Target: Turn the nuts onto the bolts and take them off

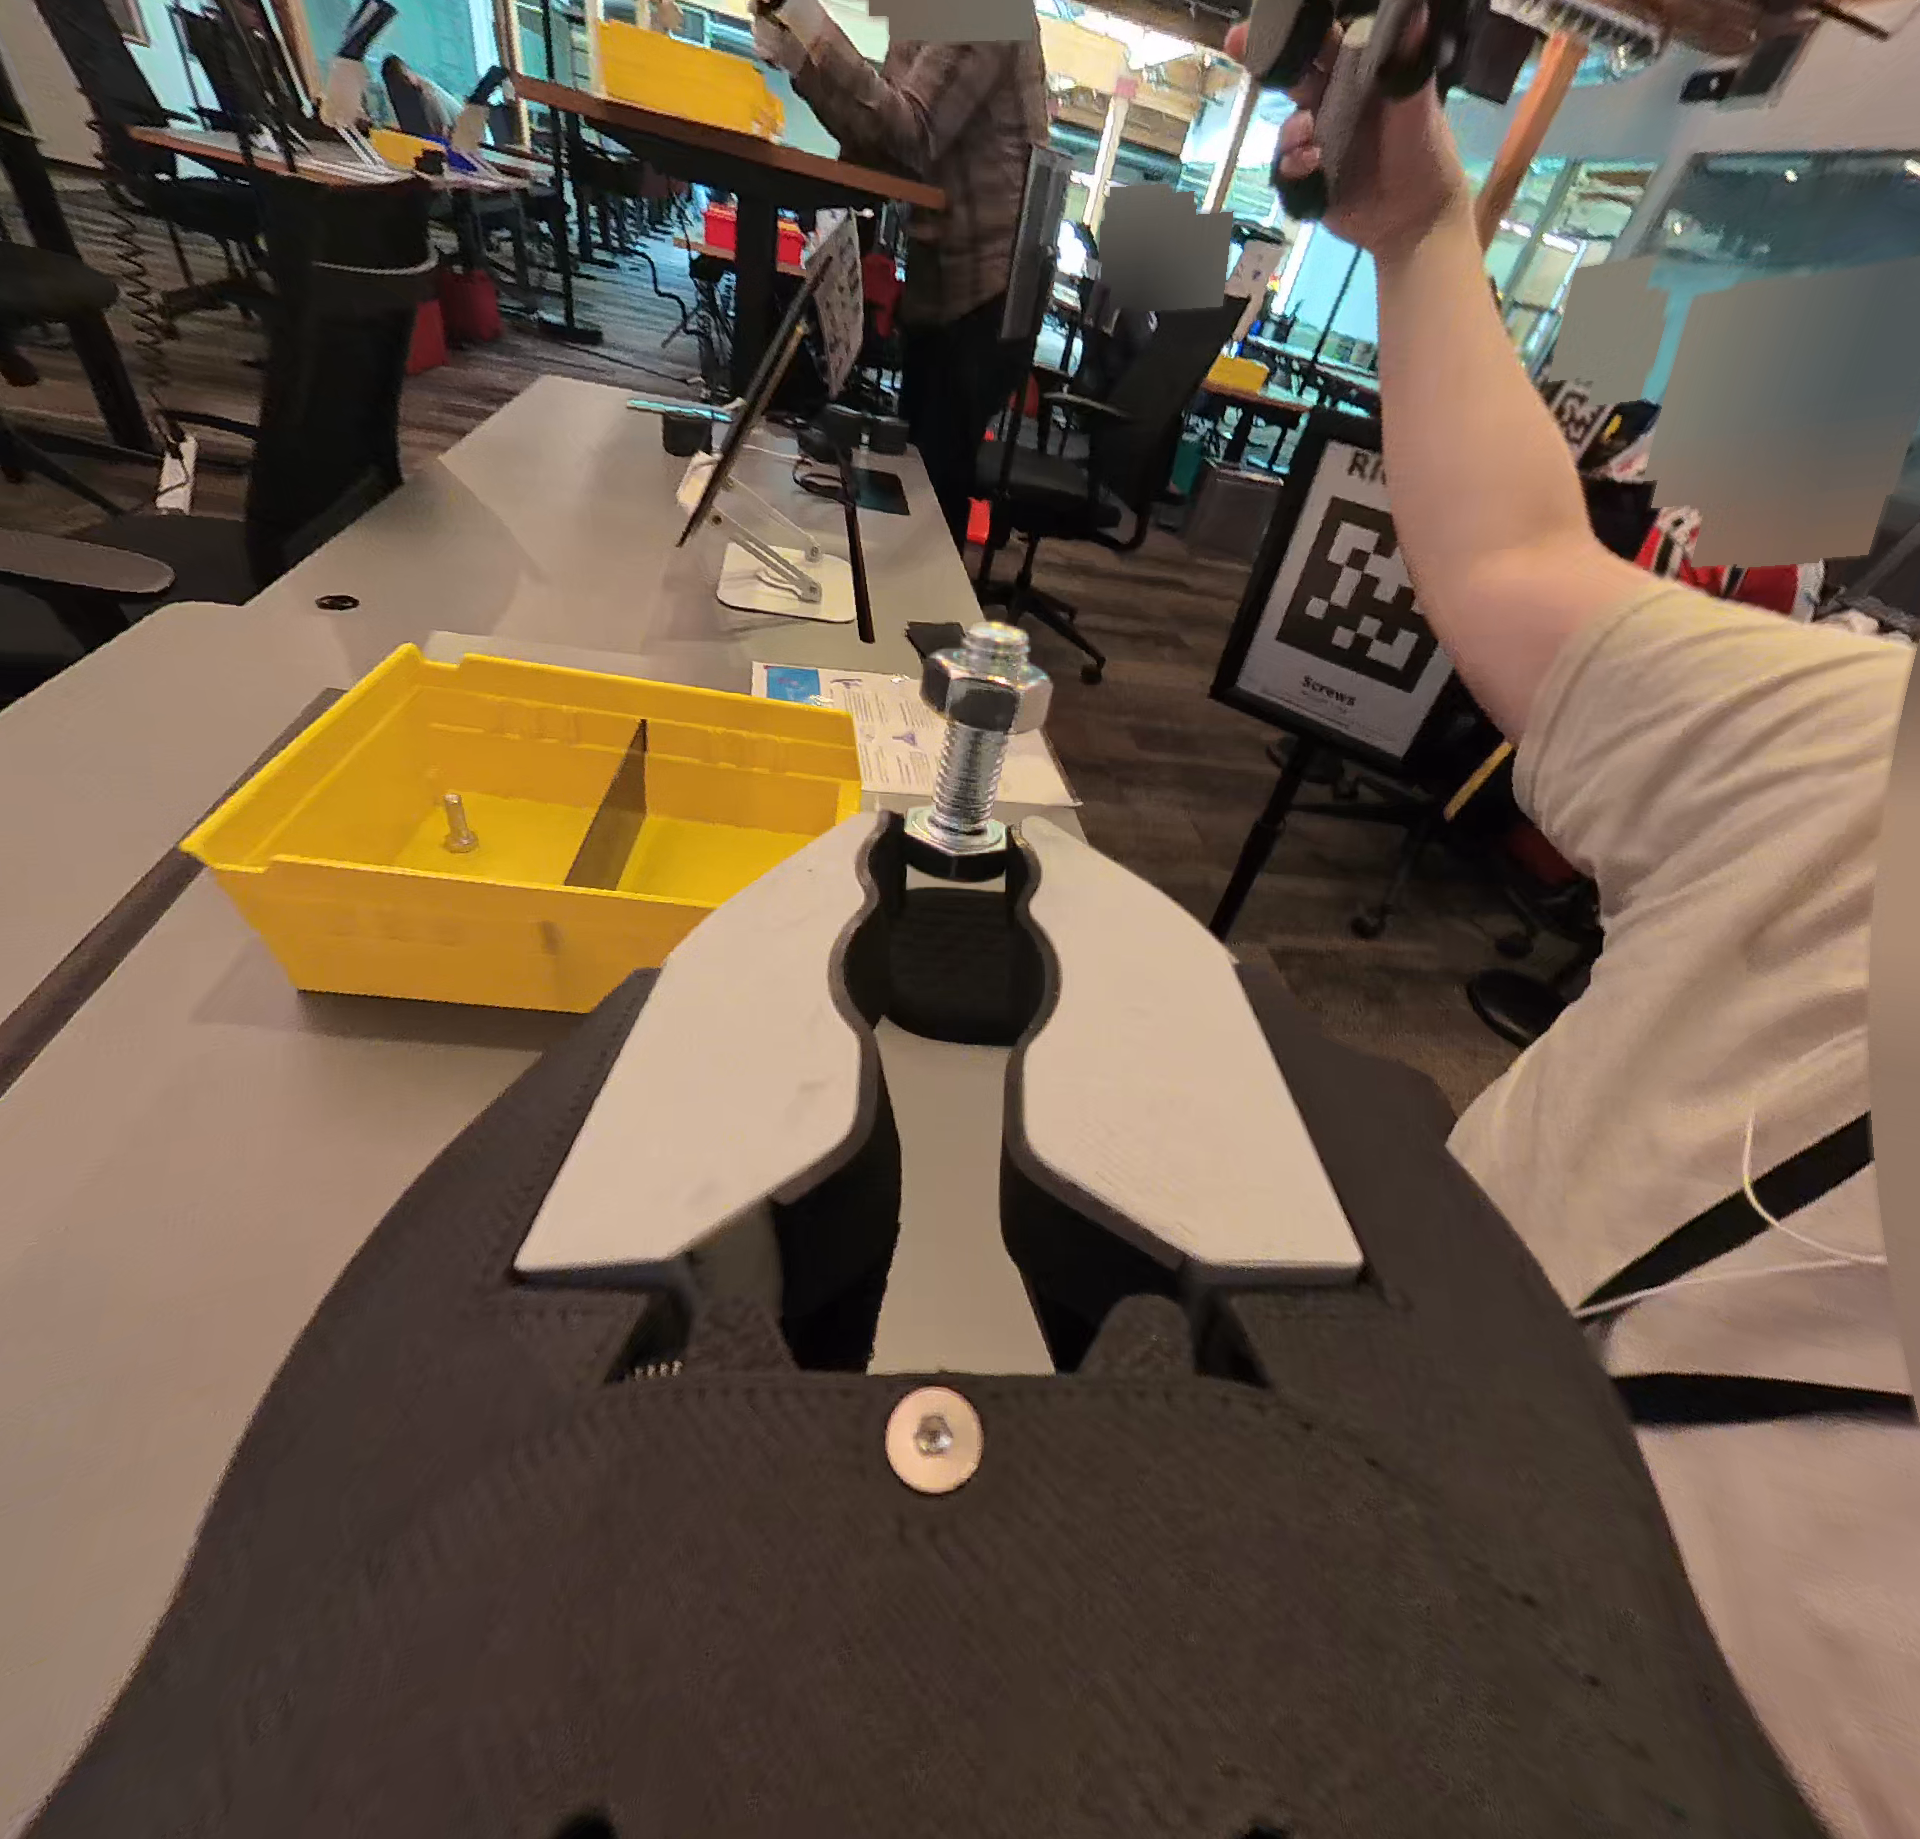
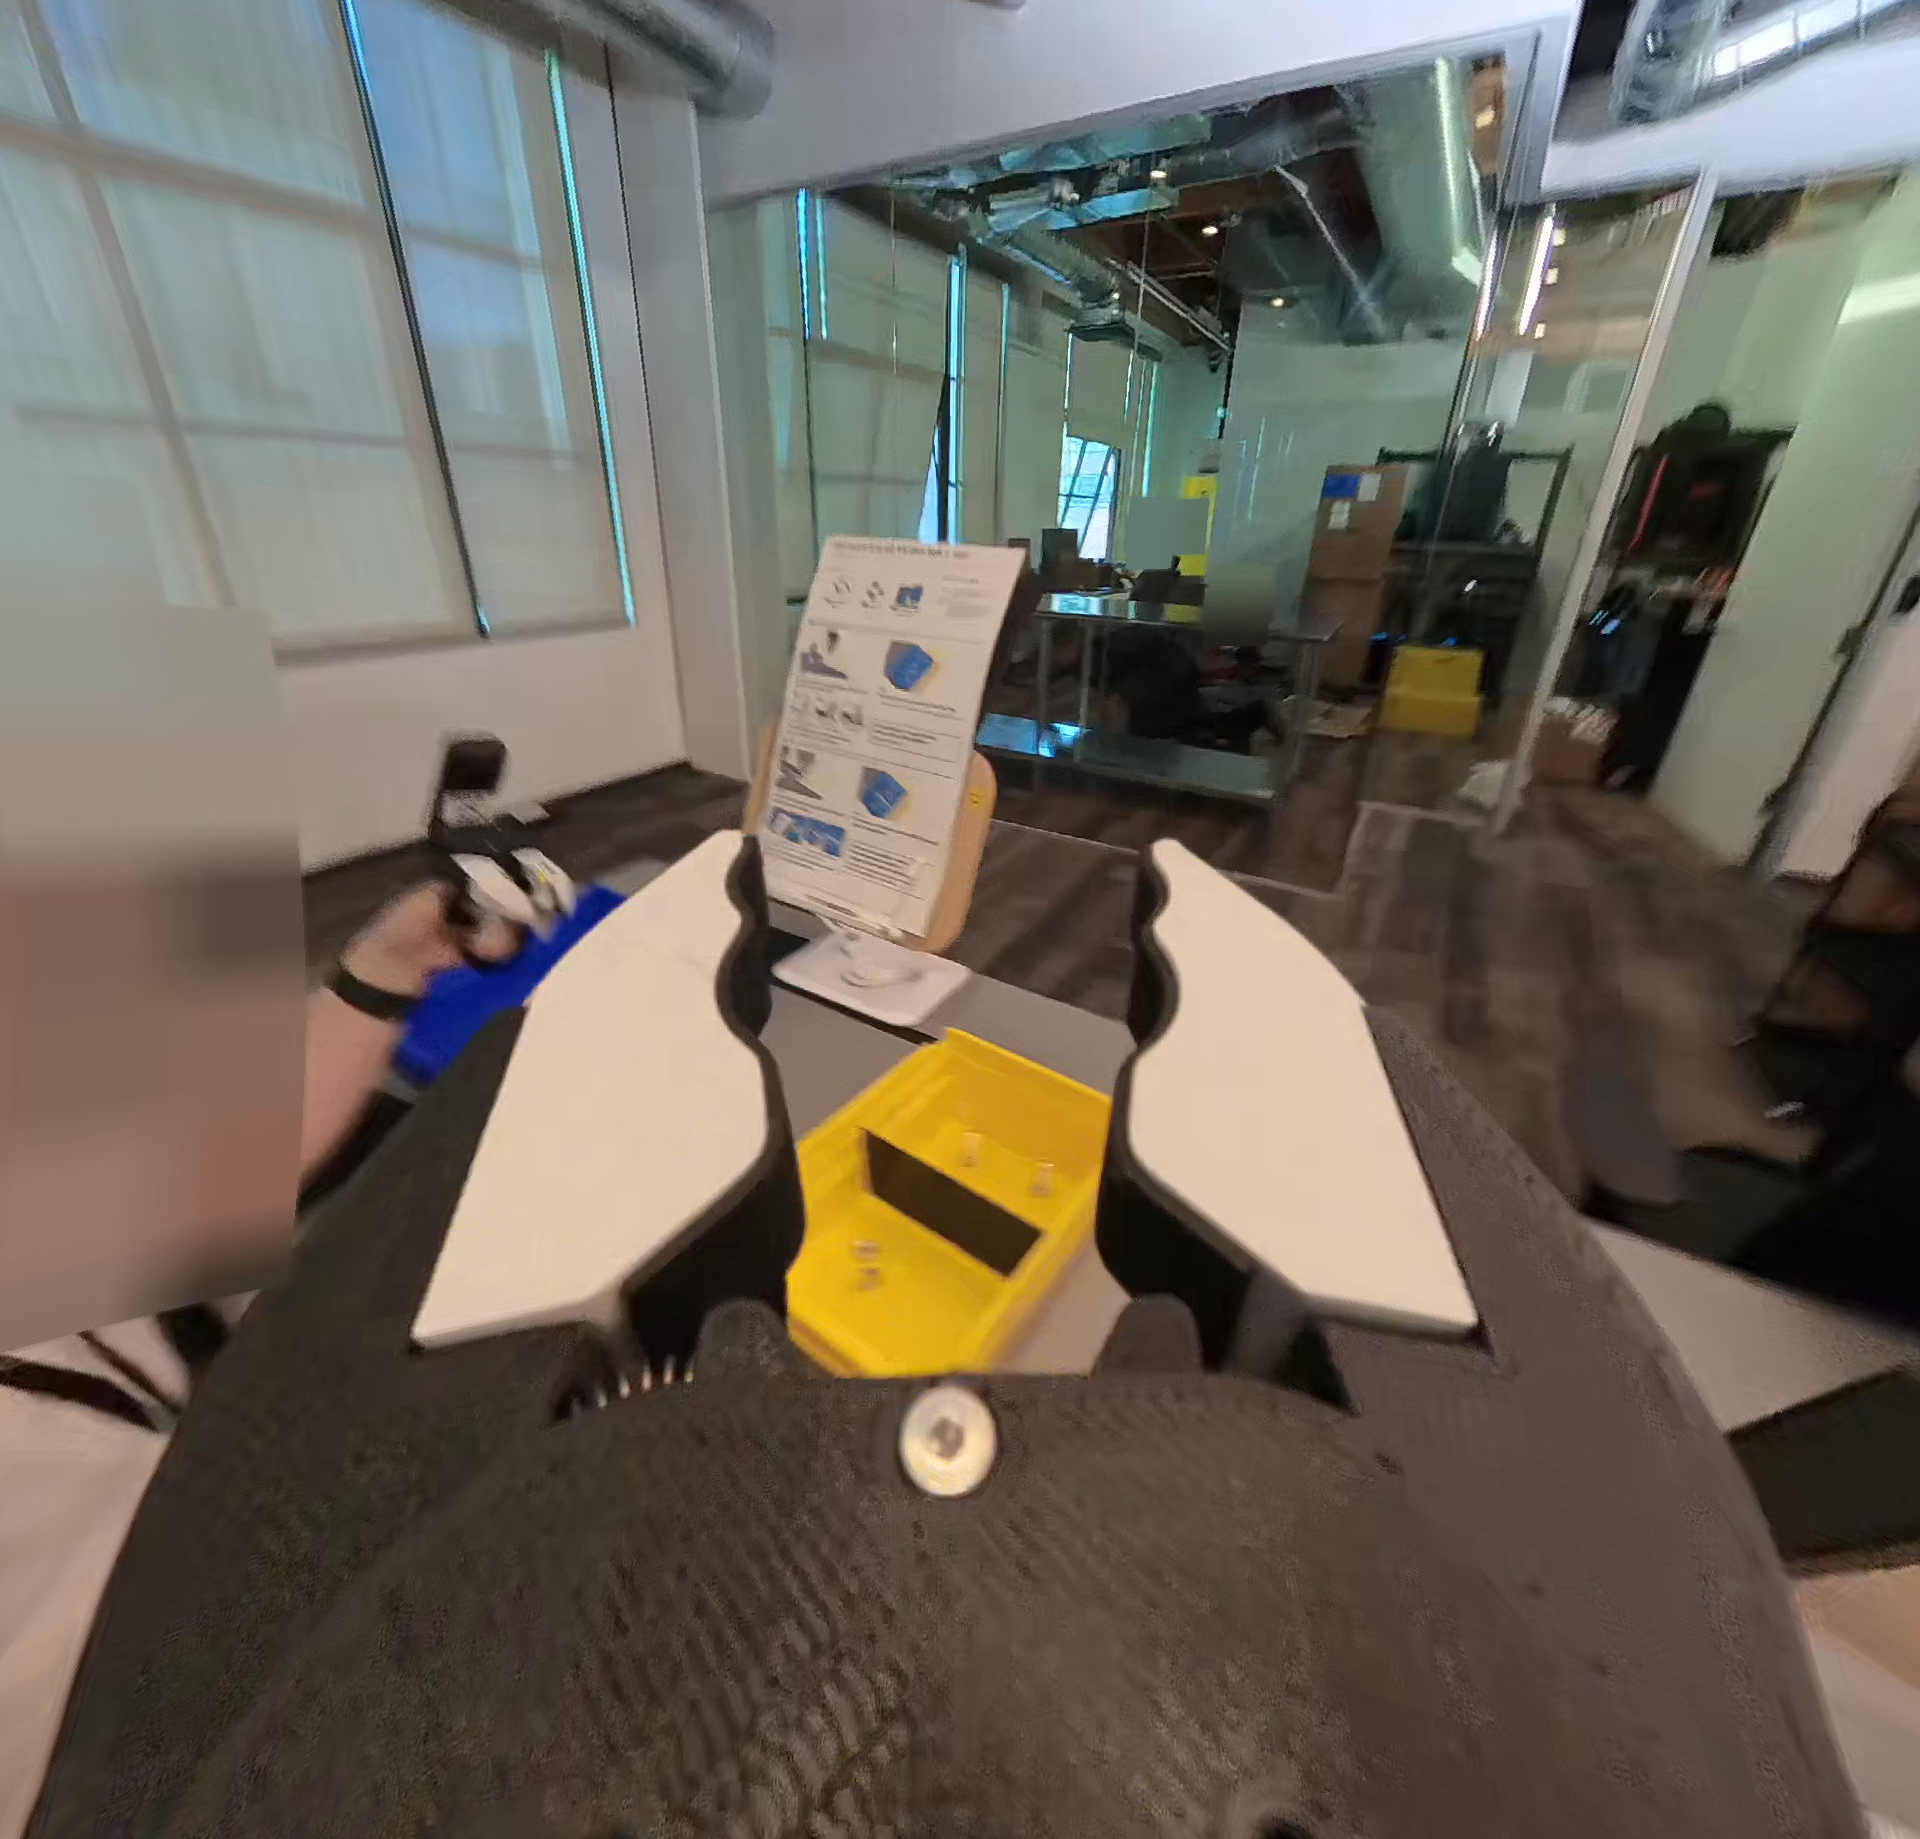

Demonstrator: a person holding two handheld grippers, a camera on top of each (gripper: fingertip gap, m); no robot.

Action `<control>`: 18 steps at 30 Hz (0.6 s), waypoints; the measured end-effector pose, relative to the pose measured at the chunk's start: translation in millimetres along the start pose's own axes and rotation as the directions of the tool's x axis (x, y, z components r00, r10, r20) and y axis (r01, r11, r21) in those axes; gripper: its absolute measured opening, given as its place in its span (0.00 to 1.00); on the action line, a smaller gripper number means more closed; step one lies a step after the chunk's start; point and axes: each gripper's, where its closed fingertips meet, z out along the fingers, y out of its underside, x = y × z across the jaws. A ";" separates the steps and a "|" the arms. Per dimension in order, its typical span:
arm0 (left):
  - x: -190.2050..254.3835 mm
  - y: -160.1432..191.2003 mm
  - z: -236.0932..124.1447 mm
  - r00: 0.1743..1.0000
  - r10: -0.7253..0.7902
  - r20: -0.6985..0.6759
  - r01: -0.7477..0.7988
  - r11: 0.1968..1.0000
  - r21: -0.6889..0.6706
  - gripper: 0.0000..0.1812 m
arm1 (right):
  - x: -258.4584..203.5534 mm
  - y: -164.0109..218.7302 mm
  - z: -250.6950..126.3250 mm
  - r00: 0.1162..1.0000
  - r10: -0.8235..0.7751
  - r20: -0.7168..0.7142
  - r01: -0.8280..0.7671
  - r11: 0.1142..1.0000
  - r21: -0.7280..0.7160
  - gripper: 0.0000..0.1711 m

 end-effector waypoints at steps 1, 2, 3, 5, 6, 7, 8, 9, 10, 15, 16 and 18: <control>-4.2 -0.2 -0.9 1.000 -0.009 0.014 0.009 1.000 0.007 0.10 | -2.1 5.5 10.6 0.996 -0.092 -0.005 0.092 0.996 -0.007 0.39; -9.4 0.2 -1.4 0.999 -0.016 0.036 0.016 1.000 0.012 0.10 | -3.7 8.0 21.6 0.987 -0.160 -0.020 0.160 0.987 0.010 0.39; -15.8 0.9 -2.2 0.998 -0.024 0.066 0.023 1.000 0.015 0.10 | -6.1 8.5 33.3 0.980 -0.196 -0.037 0.197 0.979 0.045 0.39; -27.4 1.1 -3.6 0.992 -0.038 0.120 0.034 0.999 0.029 0.10 | -17.1 16.1 59.7 0.978 -0.208 -0.027 0.209 0.973 0.100 0.38; -32.6 -0.2 -4.6 0.989 -0.048 0.141 0.042 0.998 0.049 0.10 | -23.1 24.9 75.5 0.980 -0.198 -0.017 0.198 0.974 0.106 0.39; -37.6 -2.1 -5.7 0.985 -0.059 0.162 0.048 0.996 0.073 0.10 | -28.6 37.1 92.9 0.982 -0.188 -0.014 0.188 0.977 0.099 0.39; -42.1 -3.6 -6.8 0.982 -0.066 0.179 0.050 0.994 0.095 0.10 | -34.3 52.3 112.0 0.983 -0.183 -0.019 0.184 0.979 0.083 0.39; -46.1 -4.3 -7.7 0.978 -0.069 0.195 0.048 0.993 0.109 0.10 | -41.6 70.5 132.5 0.982 -0.188 -0.019 0.189 0.980 0.063 0.37; -50.8 -5.0 -8.8 0.973 -0.071 0.221 0.045 0.992 0.121 0.10 | -50.8 90.4 153.8 0.980 -0.196 -0.013 0.197 0.979 0.044 0.36; -73.0 0.2 -14.8 0.915 -0.008 0.404 -0.026 0.997 0.079 0.10 | -121.3 167.1 235.7 0.957 -0.225 0.185 0.201 0.970 0.140 0.32; -73.1 1.1 -14.5 0.910 0.007 0.414 -0.036 0.997 0.063 0.10 | -141.9 173.5 240.2 0.927 -0.179 0.331 0.128 0.977 0.172 0.33; -69.8 0.0 -13.1 0.915 0.017 0.403 -0.044 0.997 0.058 0.10 | -177.0 172.5 230.5 0.759 -0.056 0.648 -0.082 0.980 0.180 0.33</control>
